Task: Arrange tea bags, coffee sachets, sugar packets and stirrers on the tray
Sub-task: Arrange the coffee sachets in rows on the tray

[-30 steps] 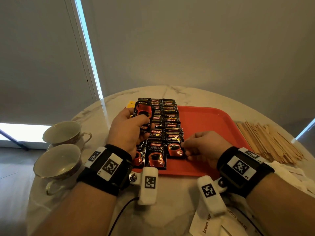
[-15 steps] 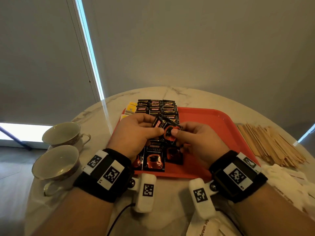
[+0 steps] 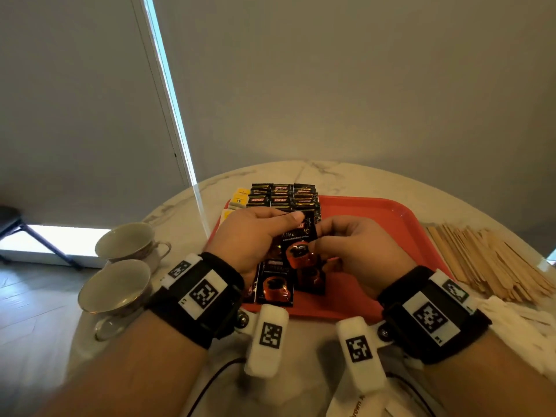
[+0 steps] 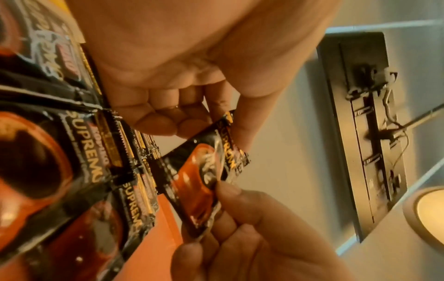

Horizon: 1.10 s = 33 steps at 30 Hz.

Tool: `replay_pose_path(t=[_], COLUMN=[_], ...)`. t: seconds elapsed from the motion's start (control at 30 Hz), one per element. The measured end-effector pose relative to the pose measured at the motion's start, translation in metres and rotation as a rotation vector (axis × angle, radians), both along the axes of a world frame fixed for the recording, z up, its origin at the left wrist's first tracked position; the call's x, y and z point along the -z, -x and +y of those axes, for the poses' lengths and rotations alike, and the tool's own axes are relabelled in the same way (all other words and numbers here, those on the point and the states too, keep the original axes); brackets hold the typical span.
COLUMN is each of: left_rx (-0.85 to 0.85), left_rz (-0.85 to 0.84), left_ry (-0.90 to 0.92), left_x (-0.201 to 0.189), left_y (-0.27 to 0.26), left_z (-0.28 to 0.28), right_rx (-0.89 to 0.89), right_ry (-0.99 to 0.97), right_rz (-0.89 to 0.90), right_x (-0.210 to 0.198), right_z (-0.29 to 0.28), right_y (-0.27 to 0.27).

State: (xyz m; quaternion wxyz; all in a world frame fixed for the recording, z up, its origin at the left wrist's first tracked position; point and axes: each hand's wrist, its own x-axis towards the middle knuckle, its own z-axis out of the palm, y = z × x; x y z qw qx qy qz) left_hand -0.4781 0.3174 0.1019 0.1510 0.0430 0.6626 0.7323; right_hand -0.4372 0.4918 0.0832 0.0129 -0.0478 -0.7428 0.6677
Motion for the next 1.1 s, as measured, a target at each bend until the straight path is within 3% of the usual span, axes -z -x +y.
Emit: replay_pose_path(t=[0.23, 0.4, 0.77, 0.97, 1.1], left_rx=[0.047, 0.218, 0.324, 0.4, 0.41], left_rz=[0.314, 0.361, 0.438, 0.475, 0.473], left_ry=[0.517, 0.804, 1.118, 1.196, 1.206], left_x=[0.005, 0.012, 0.006, 0.008, 0.009], left_y=[-0.015, -0.035, -0.052, -0.051, -0.049], left_z=[-0.019, -0.034, -0.031, -0.023, -0.023], right_rx=[0.115, 0.105, 0.165, 0.164, 0.276], right_ry=[0.07, -0.007, -0.105, -0.089, -0.045], right_rz=[-0.236, -0.344, -0.356, -0.346, -0.246], right_x=[0.008, 0.016, 0.015, 0.016, 0.022], right_z=[0.013, 0.009, 0.001, -0.002, 0.002], right_y=[-0.013, -0.026, -0.029, -0.029, -0.025])
